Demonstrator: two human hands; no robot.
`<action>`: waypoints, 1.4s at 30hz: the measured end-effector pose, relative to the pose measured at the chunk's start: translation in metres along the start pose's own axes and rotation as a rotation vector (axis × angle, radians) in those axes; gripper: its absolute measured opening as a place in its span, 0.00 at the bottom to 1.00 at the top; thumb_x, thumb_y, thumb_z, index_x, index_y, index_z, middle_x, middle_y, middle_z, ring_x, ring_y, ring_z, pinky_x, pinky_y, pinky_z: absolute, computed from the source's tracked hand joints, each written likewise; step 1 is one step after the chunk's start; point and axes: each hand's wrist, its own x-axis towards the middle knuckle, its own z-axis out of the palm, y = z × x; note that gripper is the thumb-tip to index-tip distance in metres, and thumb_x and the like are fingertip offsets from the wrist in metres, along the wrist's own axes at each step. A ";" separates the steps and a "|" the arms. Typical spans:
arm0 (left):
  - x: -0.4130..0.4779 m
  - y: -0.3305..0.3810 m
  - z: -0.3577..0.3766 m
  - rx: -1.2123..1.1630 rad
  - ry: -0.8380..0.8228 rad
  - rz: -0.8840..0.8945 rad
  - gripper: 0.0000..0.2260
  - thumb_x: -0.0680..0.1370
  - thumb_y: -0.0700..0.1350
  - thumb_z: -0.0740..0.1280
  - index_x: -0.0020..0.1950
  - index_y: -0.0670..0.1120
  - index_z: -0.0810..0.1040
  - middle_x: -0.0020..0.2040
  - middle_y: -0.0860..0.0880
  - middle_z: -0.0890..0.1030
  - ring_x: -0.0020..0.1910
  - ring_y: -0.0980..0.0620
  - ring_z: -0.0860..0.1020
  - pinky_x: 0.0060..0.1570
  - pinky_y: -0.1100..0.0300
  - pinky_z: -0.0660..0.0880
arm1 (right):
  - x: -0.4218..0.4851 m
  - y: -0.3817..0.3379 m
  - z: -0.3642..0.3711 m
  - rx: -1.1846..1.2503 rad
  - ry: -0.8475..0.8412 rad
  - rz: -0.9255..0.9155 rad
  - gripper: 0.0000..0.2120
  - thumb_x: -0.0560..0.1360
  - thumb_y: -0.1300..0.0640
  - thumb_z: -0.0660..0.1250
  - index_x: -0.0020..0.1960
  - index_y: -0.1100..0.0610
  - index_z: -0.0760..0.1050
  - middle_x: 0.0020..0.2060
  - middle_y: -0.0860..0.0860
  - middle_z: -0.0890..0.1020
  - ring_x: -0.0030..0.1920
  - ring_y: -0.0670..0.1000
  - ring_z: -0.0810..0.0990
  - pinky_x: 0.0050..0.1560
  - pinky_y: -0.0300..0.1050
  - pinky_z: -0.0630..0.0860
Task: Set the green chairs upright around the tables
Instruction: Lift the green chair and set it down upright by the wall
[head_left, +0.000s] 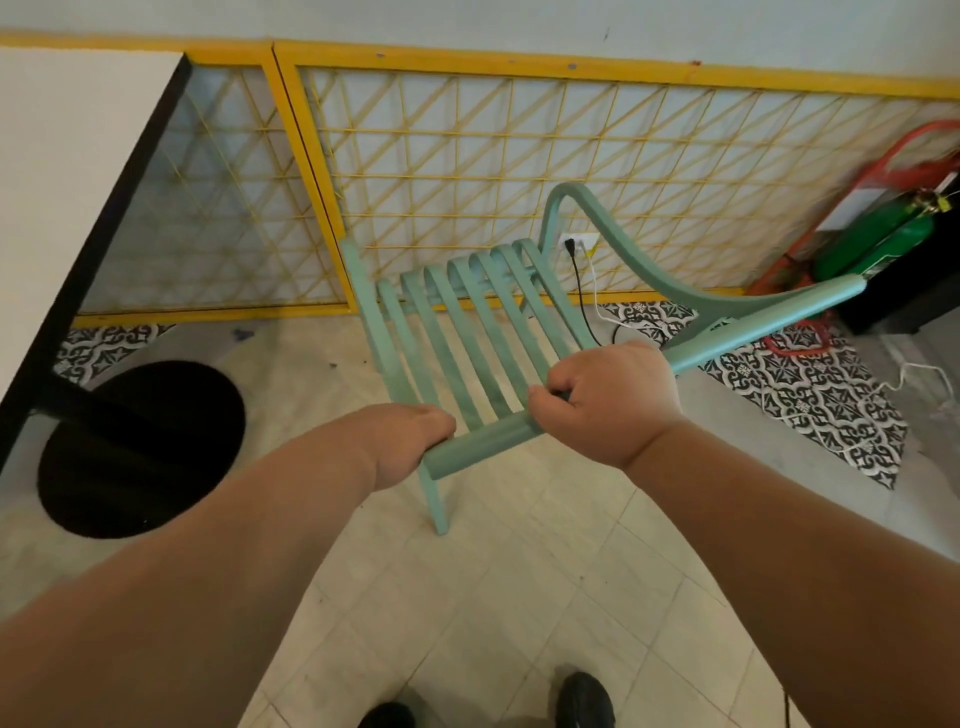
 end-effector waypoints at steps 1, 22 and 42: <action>0.000 0.006 0.001 0.032 -0.003 0.012 0.08 0.85 0.42 0.58 0.61 0.45 0.73 0.61 0.45 0.76 0.58 0.44 0.75 0.56 0.55 0.69 | -0.002 0.004 0.000 0.003 -0.004 -0.001 0.29 0.72 0.36 0.47 0.25 0.55 0.69 0.19 0.48 0.65 0.22 0.49 0.65 0.38 0.45 0.65; 0.019 0.127 0.019 0.128 -0.159 0.089 0.14 0.84 0.42 0.57 0.69 0.44 0.69 0.64 0.40 0.74 0.61 0.39 0.76 0.59 0.45 0.75 | -0.029 0.095 -0.007 0.023 -0.027 0.005 0.17 0.64 0.43 0.54 0.23 0.54 0.66 0.20 0.49 0.71 0.27 0.46 0.71 0.76 0.52 0.56; 0.020 0.102 0.029 -0.049 0.153 -0.143 0.33 0.80 0.70 0.47 0.76 0.50 0.65 0.70 0.44 0.73 0.70 0.40 0.71 0.67 0.40 0.69 | -0.048 0.093 -0.025 0.256 0.074 0.500 0.25 0.75 0.42 0.65 0.69 0.50 0.76 0.70 0.52 0.76 0.72 0.56 0.68 0.75 0.61 0.61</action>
